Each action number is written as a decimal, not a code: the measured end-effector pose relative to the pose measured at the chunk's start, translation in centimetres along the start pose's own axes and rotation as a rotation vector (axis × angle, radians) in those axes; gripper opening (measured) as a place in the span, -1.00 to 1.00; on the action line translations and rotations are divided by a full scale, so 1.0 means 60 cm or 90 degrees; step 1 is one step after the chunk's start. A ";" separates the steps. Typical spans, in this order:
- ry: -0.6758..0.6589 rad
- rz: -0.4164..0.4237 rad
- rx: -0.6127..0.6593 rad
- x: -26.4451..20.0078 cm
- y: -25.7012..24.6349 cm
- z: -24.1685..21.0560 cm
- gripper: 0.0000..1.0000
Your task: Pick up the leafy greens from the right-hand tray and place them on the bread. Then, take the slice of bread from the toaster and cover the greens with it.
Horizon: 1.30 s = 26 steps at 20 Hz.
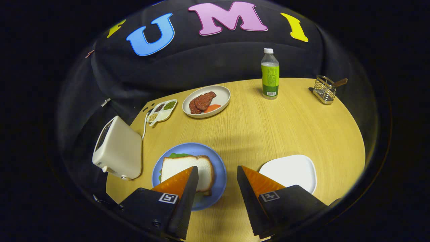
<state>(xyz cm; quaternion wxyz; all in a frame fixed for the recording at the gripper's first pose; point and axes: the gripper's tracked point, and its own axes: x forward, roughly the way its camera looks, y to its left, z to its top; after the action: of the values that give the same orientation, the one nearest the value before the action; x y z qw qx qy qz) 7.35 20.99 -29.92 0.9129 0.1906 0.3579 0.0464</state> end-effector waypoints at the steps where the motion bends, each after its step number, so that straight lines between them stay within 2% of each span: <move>1: -0.008 0.002 -0.004 -0.015 -0.005 0.007 0.47; 5: -0.034 0.011 -0.016 -0.076 -0.023 0.039 0.47; 10: -0.105 0.036 -0.035 -0.175 -0.023 0.123 0.47; 16: -0.211 0.039 -0.140 -0.292 -0.027 0.214 0.46; 21: -0.266 0.050 -0.198 -0.359 -0.023 0.244 0.46; 26: -0.288 0.049 -0.234 -0.383 -0.039 0.232 0.46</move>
<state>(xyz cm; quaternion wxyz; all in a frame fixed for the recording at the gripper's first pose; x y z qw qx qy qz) -0.43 9.37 -6.84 0.9863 0.0410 0.1232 0.1015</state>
